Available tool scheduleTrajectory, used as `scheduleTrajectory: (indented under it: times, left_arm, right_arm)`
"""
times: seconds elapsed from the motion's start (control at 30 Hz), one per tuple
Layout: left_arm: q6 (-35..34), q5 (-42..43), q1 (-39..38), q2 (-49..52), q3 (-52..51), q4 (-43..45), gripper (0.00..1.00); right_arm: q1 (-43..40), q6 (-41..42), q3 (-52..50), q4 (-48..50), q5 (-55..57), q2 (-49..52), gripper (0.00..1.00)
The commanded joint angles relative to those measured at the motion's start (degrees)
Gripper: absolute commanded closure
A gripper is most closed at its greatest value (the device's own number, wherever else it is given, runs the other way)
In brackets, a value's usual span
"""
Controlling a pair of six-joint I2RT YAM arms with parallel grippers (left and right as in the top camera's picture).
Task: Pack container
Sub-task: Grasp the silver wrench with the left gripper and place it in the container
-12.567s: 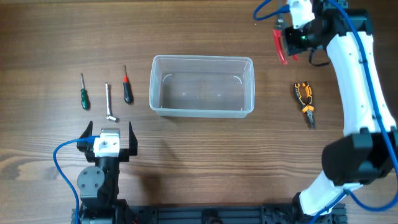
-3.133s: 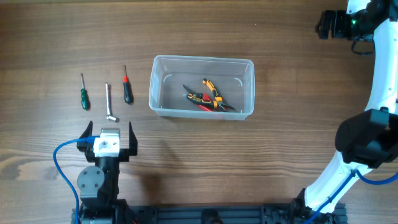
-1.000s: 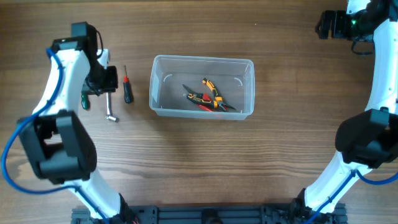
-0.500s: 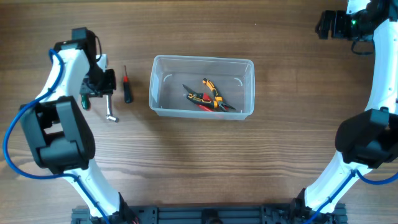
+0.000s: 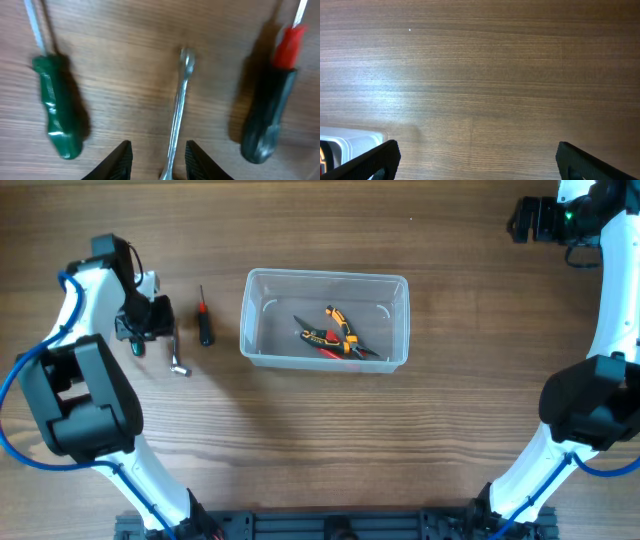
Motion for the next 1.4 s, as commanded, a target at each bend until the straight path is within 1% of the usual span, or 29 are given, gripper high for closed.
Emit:
scheduleTrajectory:
  times: [0.0, 0.37, 0.53, 0.6, 0.77, 0.8, 0.87, 1.07, 1.17, 1.37]
  left_arm:
    - [1.27, 2.23, -0.02, 0.57, -4.52, 2.82, 0.64]
    - [1.31, 4.13, -0.24, 0.57, -7.93, 6.03, 0.66]
    - [1.29, 4.11, -0.7, 0.57, -8.0, 6.45, 0.74]
    - [1.29, 4.13, -0.87, 0.57, -8.39, 6.58, 0.8]
    - [1.29, 4.11, -1.6, 0.57, -10.69, 7.61, 0.81]
    - [1.29, 4.11, -1.66, 0.57, -11.28, 7.89, 0.85]
    - [1.29, 4.11, -1.68, 0.57, -11.45, 7.82, 0.96]
    - [1.29, 4.11, -1.68, 0.55, -11.41, 7.5, 0.96]
    - [1.27, 4.11, -1.68, 0.26, -8.5, 4.7, 0.96]
    - [1.29, 4.09, -1.68, -2.78, 7.67, -5.16, 0.96]
  right_arm:
    - [-0.07, 0.83, -0.26, 0.13, 0.28, 0.0, 0.0]
    - [-0.07, 0.83, -0.26, 0.13, 0.31, 0.0, 0.0]
    - [-0.07, 0.83, -0.26, 0.13, 0.31, 0.0, 0.0]
    - [-0.07, 0.83, -0.26, 0.13, 0.31, 0.0, 0.0]
    - [-0.07, 0.85, -0.26, 0.13, 0.31, 0.0, 0.0]
    - [-0.07, 0.83, -0.26, 0.13, 0.31, 0.0, 0.0]
    - [-0.07, 0.85, -0.26, 0.13, 0.31, 0.0, 0.0]
    - [-0.07, 0.83, -0.26, 0.13, 0.28, 0.0, 0.0]
    - [-0.07, 0.85, -0.26, 0.13, 0.31, 0.0, 0.0]
    - [-0.07, 0.85, -0.26, 0.13, 0.31, 0.0, 0.0]
